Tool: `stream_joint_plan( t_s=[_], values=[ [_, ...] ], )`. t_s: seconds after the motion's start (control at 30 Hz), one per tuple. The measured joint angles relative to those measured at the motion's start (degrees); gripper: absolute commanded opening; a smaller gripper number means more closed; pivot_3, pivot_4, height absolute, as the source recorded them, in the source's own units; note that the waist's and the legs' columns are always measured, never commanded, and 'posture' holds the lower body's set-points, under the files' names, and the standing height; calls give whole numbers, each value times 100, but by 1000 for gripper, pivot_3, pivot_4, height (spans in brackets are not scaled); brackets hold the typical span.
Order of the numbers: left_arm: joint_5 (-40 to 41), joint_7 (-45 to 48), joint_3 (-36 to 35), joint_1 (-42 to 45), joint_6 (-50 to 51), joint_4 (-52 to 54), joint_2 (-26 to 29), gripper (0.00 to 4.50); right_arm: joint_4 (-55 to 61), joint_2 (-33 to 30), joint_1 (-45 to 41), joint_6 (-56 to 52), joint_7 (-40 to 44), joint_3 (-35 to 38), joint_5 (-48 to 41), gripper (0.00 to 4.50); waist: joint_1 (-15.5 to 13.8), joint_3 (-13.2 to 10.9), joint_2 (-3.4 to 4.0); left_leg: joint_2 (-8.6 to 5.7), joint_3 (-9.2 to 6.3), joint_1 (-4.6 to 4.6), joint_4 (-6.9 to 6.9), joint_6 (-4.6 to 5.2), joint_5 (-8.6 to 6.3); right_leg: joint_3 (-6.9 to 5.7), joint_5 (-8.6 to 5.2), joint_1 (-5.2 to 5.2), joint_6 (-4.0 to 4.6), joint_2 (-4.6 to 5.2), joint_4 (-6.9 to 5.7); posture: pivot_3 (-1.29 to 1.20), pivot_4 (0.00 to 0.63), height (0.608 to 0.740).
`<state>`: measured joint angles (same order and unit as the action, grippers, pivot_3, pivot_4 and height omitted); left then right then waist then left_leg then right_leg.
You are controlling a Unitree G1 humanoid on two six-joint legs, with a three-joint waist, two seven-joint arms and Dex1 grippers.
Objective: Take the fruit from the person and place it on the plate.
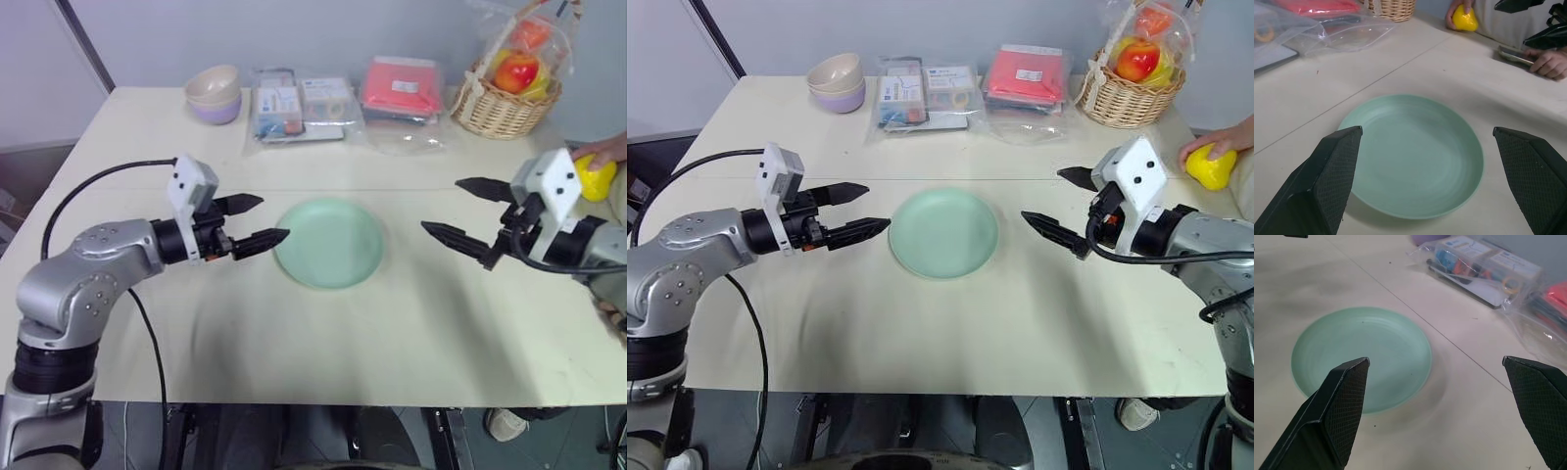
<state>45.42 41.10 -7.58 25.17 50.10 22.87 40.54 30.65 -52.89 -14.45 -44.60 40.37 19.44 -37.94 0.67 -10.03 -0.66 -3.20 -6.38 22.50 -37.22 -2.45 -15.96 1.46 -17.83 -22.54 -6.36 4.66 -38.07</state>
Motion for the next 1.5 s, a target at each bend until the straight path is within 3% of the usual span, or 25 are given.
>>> stream_joint_plan(
  t_s=[1.5],
  values=[
    [3, -30, 9, 193, -46, -157, -16, 4500, 82, -38, 181, -71, -63, 184, -88, 4450, -1, 0, 0, 0, 0, 0, 0, 0, 0, 0, 0, 0, 0, 0, 0, 0, 150, 740]
  ],
)
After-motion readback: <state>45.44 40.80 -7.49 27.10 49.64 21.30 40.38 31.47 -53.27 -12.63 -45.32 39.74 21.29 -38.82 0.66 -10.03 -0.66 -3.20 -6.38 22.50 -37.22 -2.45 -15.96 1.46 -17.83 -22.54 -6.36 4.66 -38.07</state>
